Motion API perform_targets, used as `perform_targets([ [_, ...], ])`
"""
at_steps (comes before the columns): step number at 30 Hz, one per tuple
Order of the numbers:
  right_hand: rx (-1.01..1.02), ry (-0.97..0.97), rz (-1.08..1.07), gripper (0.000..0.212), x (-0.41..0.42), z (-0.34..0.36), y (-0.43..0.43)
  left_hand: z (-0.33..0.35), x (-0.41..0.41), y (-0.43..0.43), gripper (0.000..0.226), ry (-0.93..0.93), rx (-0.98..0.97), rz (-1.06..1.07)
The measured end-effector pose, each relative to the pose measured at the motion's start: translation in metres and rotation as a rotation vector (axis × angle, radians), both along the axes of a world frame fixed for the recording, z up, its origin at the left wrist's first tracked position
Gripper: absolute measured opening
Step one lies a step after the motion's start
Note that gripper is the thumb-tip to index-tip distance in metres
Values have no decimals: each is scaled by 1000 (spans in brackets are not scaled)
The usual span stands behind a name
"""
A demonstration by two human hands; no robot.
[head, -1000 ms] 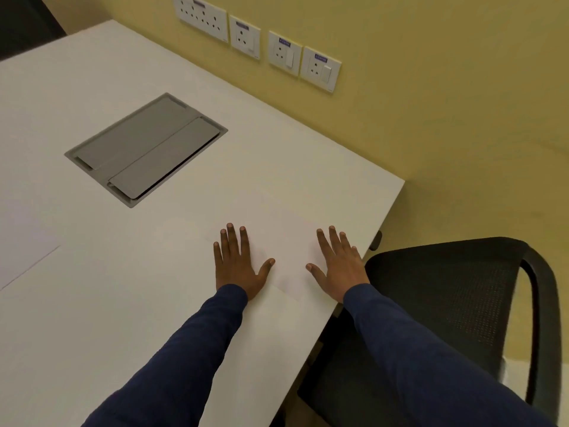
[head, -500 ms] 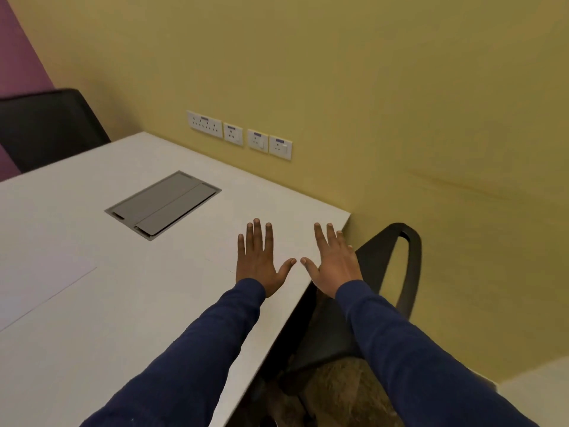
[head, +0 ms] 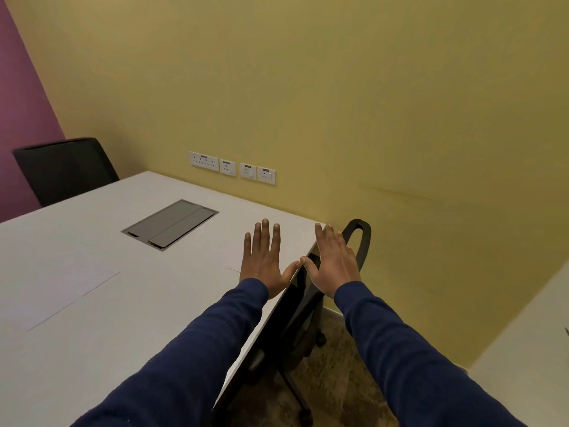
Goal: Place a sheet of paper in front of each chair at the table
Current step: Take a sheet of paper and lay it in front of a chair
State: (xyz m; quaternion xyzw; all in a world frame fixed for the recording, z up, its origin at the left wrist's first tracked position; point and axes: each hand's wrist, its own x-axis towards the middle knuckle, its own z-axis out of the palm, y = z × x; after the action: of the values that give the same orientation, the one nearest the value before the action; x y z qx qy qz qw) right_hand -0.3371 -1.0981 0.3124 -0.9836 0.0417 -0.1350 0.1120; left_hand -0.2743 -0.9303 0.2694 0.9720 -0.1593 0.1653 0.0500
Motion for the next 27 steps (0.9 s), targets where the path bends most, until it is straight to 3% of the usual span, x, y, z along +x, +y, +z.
perform_targets([
  [13, -65, -68, -106, 86, -161, 12, 143, 21, -138, 131, 101, -1, -75, -77],
  [27, -4, -143, -158, 86, -333, 41, 253, 54, -305, 250, 100, -63, -60, -136],
])
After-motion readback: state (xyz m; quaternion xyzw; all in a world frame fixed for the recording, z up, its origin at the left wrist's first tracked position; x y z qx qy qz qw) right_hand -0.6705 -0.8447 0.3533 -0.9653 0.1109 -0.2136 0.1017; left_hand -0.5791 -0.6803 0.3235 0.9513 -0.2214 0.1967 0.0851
